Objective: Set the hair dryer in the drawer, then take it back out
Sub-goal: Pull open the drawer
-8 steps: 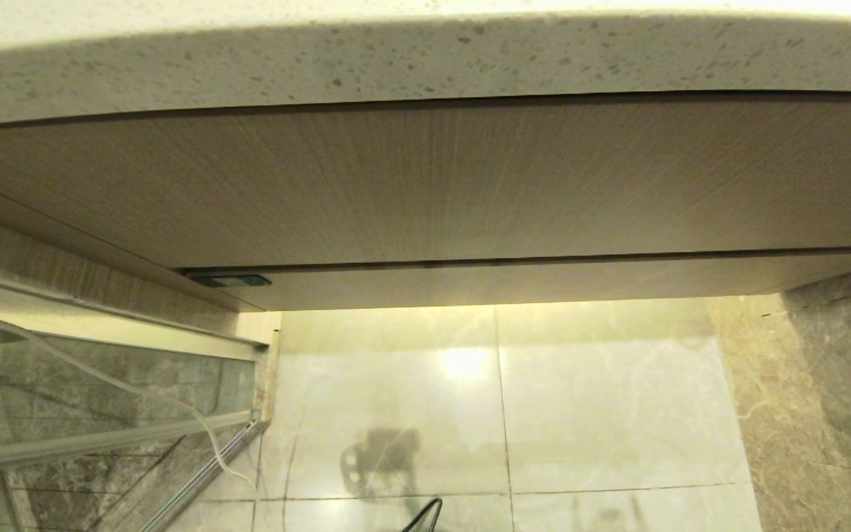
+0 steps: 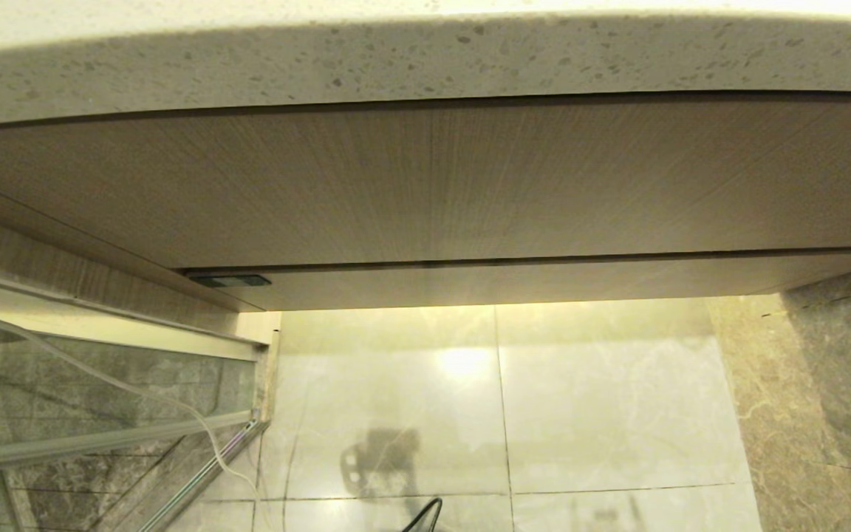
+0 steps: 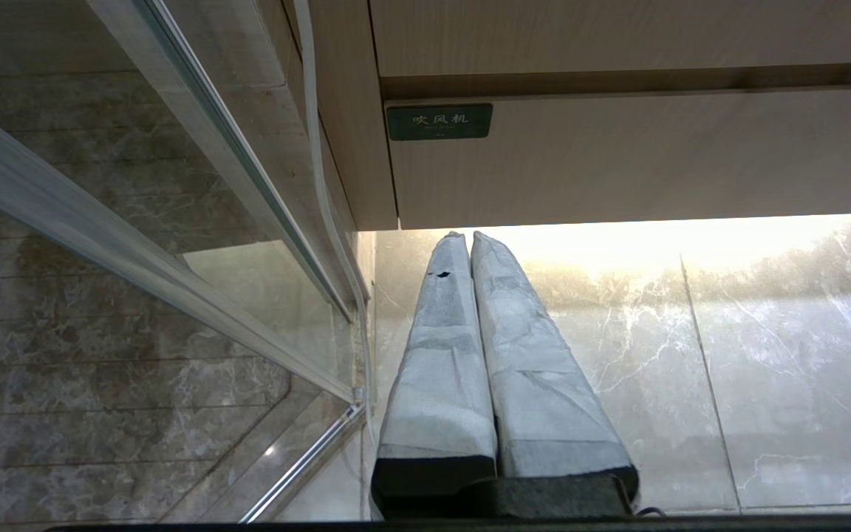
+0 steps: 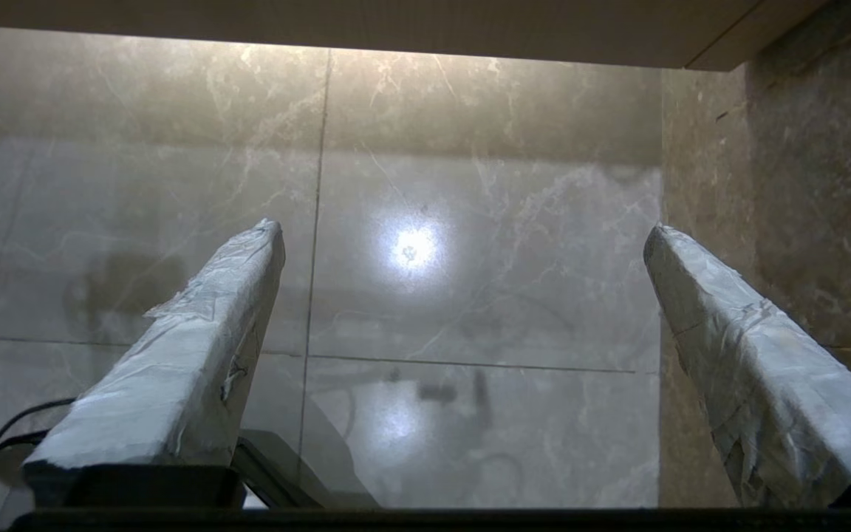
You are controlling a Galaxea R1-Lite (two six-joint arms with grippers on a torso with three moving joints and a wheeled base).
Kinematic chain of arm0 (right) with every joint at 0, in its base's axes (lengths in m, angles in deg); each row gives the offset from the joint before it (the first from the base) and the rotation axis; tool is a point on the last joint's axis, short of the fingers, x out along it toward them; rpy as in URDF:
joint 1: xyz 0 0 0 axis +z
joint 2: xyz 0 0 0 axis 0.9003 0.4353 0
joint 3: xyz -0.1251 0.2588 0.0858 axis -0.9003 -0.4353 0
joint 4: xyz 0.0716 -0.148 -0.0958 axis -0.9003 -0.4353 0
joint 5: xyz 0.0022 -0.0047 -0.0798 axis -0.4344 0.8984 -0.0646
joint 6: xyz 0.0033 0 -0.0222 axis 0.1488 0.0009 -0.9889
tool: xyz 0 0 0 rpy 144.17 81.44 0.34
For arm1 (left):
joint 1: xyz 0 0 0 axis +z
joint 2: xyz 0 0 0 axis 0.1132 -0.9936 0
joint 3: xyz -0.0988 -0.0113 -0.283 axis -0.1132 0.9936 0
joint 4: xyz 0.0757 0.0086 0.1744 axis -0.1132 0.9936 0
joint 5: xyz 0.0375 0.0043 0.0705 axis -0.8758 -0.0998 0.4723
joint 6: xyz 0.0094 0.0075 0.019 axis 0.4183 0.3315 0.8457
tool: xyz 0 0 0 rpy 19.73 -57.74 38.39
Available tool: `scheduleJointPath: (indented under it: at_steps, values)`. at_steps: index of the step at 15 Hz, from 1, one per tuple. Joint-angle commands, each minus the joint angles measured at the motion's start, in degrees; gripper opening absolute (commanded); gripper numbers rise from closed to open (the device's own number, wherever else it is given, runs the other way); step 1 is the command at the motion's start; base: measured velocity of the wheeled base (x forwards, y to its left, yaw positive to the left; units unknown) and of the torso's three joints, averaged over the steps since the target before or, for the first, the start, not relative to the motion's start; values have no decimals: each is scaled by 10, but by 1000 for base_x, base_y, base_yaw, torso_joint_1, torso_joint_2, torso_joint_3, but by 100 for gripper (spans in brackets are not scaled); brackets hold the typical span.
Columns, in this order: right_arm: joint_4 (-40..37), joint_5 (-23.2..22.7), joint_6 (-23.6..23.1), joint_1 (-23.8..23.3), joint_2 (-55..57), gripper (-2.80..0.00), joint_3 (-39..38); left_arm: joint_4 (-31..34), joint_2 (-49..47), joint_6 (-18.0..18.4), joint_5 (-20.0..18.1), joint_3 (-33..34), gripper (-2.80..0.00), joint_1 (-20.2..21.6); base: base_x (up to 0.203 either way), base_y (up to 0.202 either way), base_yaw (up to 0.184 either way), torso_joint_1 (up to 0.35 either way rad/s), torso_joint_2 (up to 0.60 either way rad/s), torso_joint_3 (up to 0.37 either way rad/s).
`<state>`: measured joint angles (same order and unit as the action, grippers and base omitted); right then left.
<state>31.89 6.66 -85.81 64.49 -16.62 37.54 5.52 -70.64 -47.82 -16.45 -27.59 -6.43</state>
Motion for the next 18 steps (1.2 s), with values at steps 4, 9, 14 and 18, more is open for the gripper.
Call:
scheduleJointPath:
  at_steps: [4, 9, 14, 18]
  values:
    - [-173, -74, -5, 1, 42, 0, 187, -1, 0, 0, 0, 23, -280, 0, 0, 0, 0, 0, 0, 0]
    - [-371, -254, -103, 2, 211, 0, 362, -1, 0, 0, 0, 23, -280, 0, 0, 0, 0, 0, 0, 0]
    - [-436, -218, -237, 40, 350, 0, 408, -1, 0, 0, 0, 23, -280, 0, 0, 0, 0, 0, 0, 0]
    - [-515, -192, -309, 41, 468, 0, 491, -1, 0, 0, 0, 23, -280, 0, 0, 0, 0, 0, 0, 0]
